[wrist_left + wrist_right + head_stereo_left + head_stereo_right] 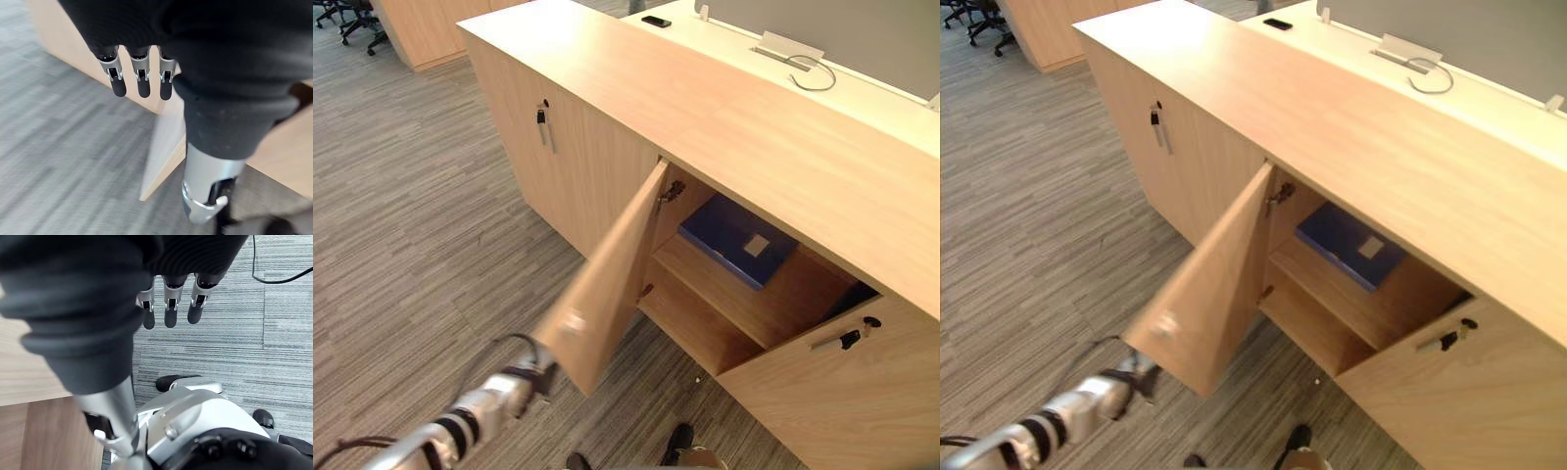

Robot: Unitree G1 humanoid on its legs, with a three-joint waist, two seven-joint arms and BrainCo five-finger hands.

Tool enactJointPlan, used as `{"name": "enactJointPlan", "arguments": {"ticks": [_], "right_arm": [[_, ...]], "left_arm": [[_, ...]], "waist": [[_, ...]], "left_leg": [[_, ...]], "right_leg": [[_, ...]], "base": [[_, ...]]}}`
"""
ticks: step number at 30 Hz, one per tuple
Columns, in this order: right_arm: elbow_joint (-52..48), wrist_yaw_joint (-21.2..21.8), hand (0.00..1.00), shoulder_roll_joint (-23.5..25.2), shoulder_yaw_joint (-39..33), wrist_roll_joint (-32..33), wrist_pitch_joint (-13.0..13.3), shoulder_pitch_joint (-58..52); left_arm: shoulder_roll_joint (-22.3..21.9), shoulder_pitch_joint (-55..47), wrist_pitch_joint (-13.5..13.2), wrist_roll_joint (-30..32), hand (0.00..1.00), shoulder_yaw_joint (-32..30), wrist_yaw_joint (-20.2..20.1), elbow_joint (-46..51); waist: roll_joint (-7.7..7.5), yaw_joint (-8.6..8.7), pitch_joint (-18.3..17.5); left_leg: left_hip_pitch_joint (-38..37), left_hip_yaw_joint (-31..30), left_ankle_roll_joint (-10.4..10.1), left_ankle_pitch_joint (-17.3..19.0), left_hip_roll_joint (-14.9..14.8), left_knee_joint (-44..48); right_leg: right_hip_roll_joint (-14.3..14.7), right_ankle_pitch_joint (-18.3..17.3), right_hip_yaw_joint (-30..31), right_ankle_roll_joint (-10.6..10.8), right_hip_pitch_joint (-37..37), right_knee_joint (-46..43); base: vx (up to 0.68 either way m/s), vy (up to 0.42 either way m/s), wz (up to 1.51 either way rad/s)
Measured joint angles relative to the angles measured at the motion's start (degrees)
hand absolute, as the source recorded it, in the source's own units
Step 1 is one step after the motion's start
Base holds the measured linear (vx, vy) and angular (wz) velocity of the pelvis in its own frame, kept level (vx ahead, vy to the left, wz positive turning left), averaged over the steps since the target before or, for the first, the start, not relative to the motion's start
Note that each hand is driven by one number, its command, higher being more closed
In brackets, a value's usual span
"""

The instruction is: Walk over to the cabinet, pick up the folder, carry it to the office cabinet, place the folder inside the office cabinet, then close the office cabinet door

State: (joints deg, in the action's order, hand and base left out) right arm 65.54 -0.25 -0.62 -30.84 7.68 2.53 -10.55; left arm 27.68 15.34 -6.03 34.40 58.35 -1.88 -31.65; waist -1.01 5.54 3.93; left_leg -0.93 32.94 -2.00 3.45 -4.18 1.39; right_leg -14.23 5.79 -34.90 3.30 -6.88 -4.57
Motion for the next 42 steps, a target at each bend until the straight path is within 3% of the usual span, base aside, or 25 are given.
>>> {"name": "enactJointPlan", "arguments": {"ticks": [2,4,6,11,13,15,18,20,21,23,24,25,26,27,29,30,31,32,34,35,36,37,39,42], "right_arm": [[0.0,-0.2,0.00,-0.1,1.2,0.0,0.0,0.4],[0.4,-0.3,0.00,-0.1,1.7,0.1,0.1,0.9],[0.7,-0.5,0.00,-0.8,3.8,0.1,0.4,0.9],[1.4,-0.5,0.00,-2.5,6.1,0.1,0.4,0.9],[1.2,-0.4,0.00,-2.9,6.2,0.1,0.2,0.9],[0.3,-0.2,0.00,-2.9,6.2,0.0,-0.3,0.9],[-0.9,-0.1,0.00,-3.2,9.3,-0.2,-0.8,0.9],[-1.2,0.0,0.00,-4.1,13.2,-0.1,-0.9,1.0],[-0.9,0.1,0.00,-4.3,14.5,0.0,-0.9,1.3],[-0.1,0.3,0.00,-5.5,17.1,-0.1,-1.3,2.1],[0.0,0.3,0.00,-5.6,17.1,-0.1,-1.3,2.0],[0.6,0.6,0.00,-5.6,16.9,0.0,-1.3,1.8],[0.7,0.7,0.00,-5.4,16.7,0.0,-1.3,1.8],[0.8,1.0,0.00,-5.4,16.2,0.1,-1.3,1.8],[1.7,1.5,0.00,-5.3,14.4,0.0,-1.3,2.3],[2.3,1.9,0.00,-5.0,12.3,-0.2,-1.3,2.4],[2.8,2.3,0.00,-4.7,10.5,-0.8,-1.3,2.5],[2.8,2.4,0.00,-4.5,9.8,-1.2,-1.3,2.5],[2.1,2.5,0.00,-4.3,9.4,-2.1,-1.1,2.2],[1.9,2.5,0.00,-4.2,9.5,-2.1,-1.0,2.0],[1.3,2.6,0.00,-4.3,9.5,-2.1,-0.8,1.8],[1.0,2.5,0.00,-3.5,9.7,-2.1,-0.8,1.3],[-0.9,2.5,0.00,-2.2,10.4,-2.1,-0.6,-0.2],[-1.1,2.6,0.00,-2.7,10.8,-2.2,-0.6,-0.4]], "left_arm": [[-5.2,-0.3,-5.1,-1.1,0.00,4.1,-2.7,5.7],[-13.7,-0.5,-11.3,-4.6,0.00,7.8,-5.8,10.7],[-18.4,-0.3,-13.2,-7.3,0.00,8.3,-7.4,12.0],[-17.6,0.0,-10.4,-12.1,0.00,7.7,-8.8,12.1],[-16.7,-2.0,-9.0,-15.2,0.00,4.6,-9.7,11.6],[-17.9,-4.8,-8.0,-18.4,0.00,-3.1,-9.6,6.4],[-21.7,-7.1,-5.2,-20.1,0.00,-24.6,-6.5,-11.6],[-23.1,-7.3,-0.1,-28.3,0.00,-52.8,0.1,-27.9],[-22.3,-8.0,1.0,-30.7,0.00,-59.2,1.7,-29.9],[-18.5,-13.0,3.4,-41.9,0.00,-75.0,5.1,-30.9],[-18.0,-14.5,3.5,-46.3,0.00,-77.1,5.4,-30.9],[-17.8,-18.1,3.5,-54.7,0.00,-82.2,5.9,-30.9],[-17.8,-19.4,3.5,-56.5,0.00,-84.0,5.9,-31.0],[-19.0,-21.7,3.5,-59.0,0.00,-86.8,5.6,-31.5],[-20.8,-24.0,3.5,-61.5,0.00,-90.5,5.1,-32.5],[-22.5,-26.1,3.4,-62.8,0.00,-92.8,4.8,-32.6],[-24.1,-27.7,3.3,-63.8,0.00,-94.2,4.5,-32.6],[-24.9,-28.5,3.3,-64.3,0.00,-94.8,4.3,-32.6],[-28.1,-30.5,3.2,-66.1,0.00,-96.6,3.9,-32.0],[-28.8,-30.5,3.0,-66.6,0.00,-96.8,3.9,-31.8],[-30.1,-30.5,2.6,-66.8,0.00,-96.8,3.8,-31.5],[-30.8,-30.2,2.4,-66.7,0.00,-96.7,3.7,-30.5],[-30.8,-29.4,1.8,-66.3,0.00,-94.5,2.6,-28.1],[-29.9,-26.7,1.3,-66.6,0.00,-88.8,0.0,-27.2]], "waist": [[-0.09,0.90,-0.1],[0.12,1.82,-0.2],[0.26,1.83,-0.2],[1.78,1.81,-0.8],[2.57,2.03,-1.3],[2.63,2.15,-1.4],[2.36,1.58,-1.3],[2.66,1.20,-1.1],[2.45,0.88,-1.0],[2.88,-0.94,0.1],[2.77,-1.42,0.4],[2.54,-2.74,0.7],[1.76,-3.19,0.8],[1.78,-4.29,1.0],[1.78,-5.28,1.3],[1.70,-6.11,1.5],[1.70,-6.66,1.5],[1.75,-6.89,1.7],[1.94,-7.31,1.7],[2.06,-7.50,1.6],[2.69,-7.88,1.3],[2.09,-8.09,1.1],[0.15,-7.62,0.2],[0.71,-6.64,-0.8]], "left_leg": [[0.0,0.6,0.2,0.7,0.0,0.7],[-0.1,0.9,0.1,1.1,-0.3,1.2],[0.2,1.0,-0.2,1.3,-1.0,2.0],[0.8,0.6,-0.4,1.3,-1.5,2.9],[0.6,0.8,-0.4,1.3,-1.7,2.9],[0.2,1.7,-0.6,1.4,-2.4,3.2],[1.0,4.3,-2.6,4.9,-6.1,9.1],[0.8,6.9,-5.0,8.2,-11.9,17.2],[1.0,6.3,-5.0,8.1,-13.4,20.2],[4.1,-2.1,-4.0,6.6,-18.8,33.3],[4.7,-4.4,-3.8,5.3,-19.5,36.1],[6.7,-10.0,-3.6,-0.3,-19.7,41.5],[7.9,-12.1,-3.7,-2.6,-19.4,43.6],[9.2,-16.4,-4.0,-1.9,-18.1,45.8],[10.4,-21.8,-4.6,4.2,-14.6,45.5],[11.3,-26.6,-5.4,7.5,-11.1,44.0],[12.1,-31.3,-6.0,9.1,-7.6,40.9],[12.1,-33.1,-5.9,9.5,-6.0,38.5],[11.6,-37.1,-5.9,9.6,-2.1,25.2],[11.6,-37.6,-5.4,9.1,-1.7,22.2],[11.0,-39.1,-4.4,5.3,-1.4,18.0],[9.2,-38.8,-3.4,2.1,-0.9,16.1],[6.6,-37.6,-2.3,0.8,0.8,11.1],[3.6,-36.2,-0.8,-1.5,3.2,5.0]], "right_leg": [[0.0,0.2,0.6,0.2,0.0,0.2],[0.2,0.2,1.0,0.2,0.0,0.3],[0.7,0.1,1.0,0.0,0.0,0.4],[1.2,-0.2,0.8,-0.4,-0.1,0.3],[1.5,-0.3,1.0,-0.6,0.0,0.3],[1.9,-0.4,1.9,-0.7,0.0,0.6],[4.6,-0.6,4.5,-0.9,0.4,2.7],[9.0,-0.9,7.5,-1.6,2.0,5.2],[9.7,-1.1,8.4,-2.2,2.0,5.4],[13.3,-1.9,12.2,-4.2,3.7,5.3],[13.8,-2.2,13.2,-4.7,4.4,5.5],[14.4,-2.7,15.4,-5.3,6.1,6.4],[14.2,-2.9,16.4,-5.7,6.6,6.8],[14.2,-3.4,18.4,-6.4,7.1,6.8],[14.3,-3.7,20.8,-7.0,8.0,6.9],[14.3,-3.9,22.6,-7.4,8.7,6.8],[14.4,-4.2,24.3,-7.4,9.6,6.8],[14.4,-4.3,25.0,-7.2,10.0,6.8],[14.9,-4.9,27.8,-5.8,10.1,6.2],[15.2,-5.2,28.2,-5.3,10.2,6.1],[16.2,-5.8,29.2,-4.3,10.2,5.9],[15.8,-6.3,30.2,-3.6,10.8,5.6],[13.6,-7.3,30.3,-2.4,10.7,4.8],[10.8,-8.0,30.7,-1.2,10.5,4.6]], "base": [[0.00,0.028,-0.15],[0.00,-0.001,-0.11],[-0.02,-0.032,-0.04],[-0.05,-0.045,0.01],[-0.06,-0.037,-0.05],[-0.06,-0.046,-0.21],[-0.05,-0.085,-0.55],[0.05,-0.165,-0.84],[0.10,-0.195,-0.89],[0.17,-0.263,-0.96],[0.24,-0.284,-0.93],[0.17,-0.169,-0.66],[0.25,-0.236,-0.78],[0.18,-0.136,-0.56],[0.21,-0.085,-0.65],[0.23,0.012,-0.82],[0.18,0.073,-0.80],[0.16,0.137,-0.82],[0.14,0.179,-0.76],[0.16,0.202,-0.63],[0.19,0.217,-0.63],[0.20,0.212,-0.50],[0.21,0.192,-0.12],[0.14,0.119,-0.03]]}}
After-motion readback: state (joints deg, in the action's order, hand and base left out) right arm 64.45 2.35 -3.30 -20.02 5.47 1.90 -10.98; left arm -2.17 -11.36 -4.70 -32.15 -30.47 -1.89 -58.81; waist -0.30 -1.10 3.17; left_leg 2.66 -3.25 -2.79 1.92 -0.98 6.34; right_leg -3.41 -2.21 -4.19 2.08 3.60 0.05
